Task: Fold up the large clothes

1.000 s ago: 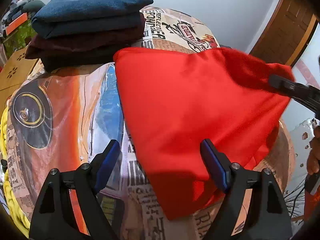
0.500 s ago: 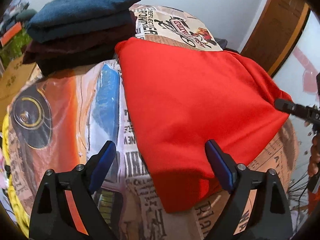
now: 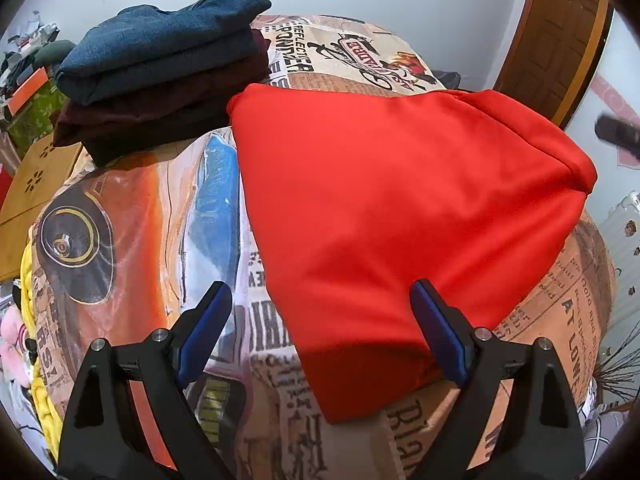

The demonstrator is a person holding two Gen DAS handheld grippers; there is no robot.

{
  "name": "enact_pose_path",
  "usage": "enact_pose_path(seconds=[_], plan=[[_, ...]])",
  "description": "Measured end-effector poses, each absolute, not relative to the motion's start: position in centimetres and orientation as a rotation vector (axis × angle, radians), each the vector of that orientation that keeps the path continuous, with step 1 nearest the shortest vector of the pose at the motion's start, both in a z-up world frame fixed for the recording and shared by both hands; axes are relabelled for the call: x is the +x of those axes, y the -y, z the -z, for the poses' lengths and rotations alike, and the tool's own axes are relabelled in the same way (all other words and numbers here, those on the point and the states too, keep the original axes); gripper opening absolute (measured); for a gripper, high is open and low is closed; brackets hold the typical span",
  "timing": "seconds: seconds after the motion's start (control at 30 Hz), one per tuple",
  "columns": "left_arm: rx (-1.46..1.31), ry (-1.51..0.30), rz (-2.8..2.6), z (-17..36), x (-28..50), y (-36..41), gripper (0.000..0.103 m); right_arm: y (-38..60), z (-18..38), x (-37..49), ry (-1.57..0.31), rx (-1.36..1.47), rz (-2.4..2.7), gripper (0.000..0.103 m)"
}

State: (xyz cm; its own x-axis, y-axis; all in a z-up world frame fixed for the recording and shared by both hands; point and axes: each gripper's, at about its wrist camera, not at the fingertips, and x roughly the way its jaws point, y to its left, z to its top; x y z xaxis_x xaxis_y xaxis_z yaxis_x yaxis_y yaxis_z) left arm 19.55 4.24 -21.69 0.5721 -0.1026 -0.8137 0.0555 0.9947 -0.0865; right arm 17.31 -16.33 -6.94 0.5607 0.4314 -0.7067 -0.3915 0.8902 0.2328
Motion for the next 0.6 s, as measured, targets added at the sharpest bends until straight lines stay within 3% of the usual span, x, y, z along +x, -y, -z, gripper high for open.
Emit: enact_pose_path(seconds=[0.03,0.07,0.37,0.6], plan=[[-0.052,-0.958,0.092,21.7,19.5,-4.2,0.091,15.5,6.9,17.5,-0.845,0.040,-0.504,0.048],[-0.051,-0.958,0.091,21.6,19.5,-4.2,0.091,14.7,7.1,17.5,-0.842,0.028,-0.513,0.060],[-0.074,-0.968,0.094,21.5,18.9,-4.4,0.091,13.6,14.1,20.9,-1.021,-0.084,-0.429,0.060],[-0.068,-0.973,0.100,21.3,18.9,-4.3,0.091,18.4,14.7,21.5,-1.075,0.045,-0.409,0.067]])
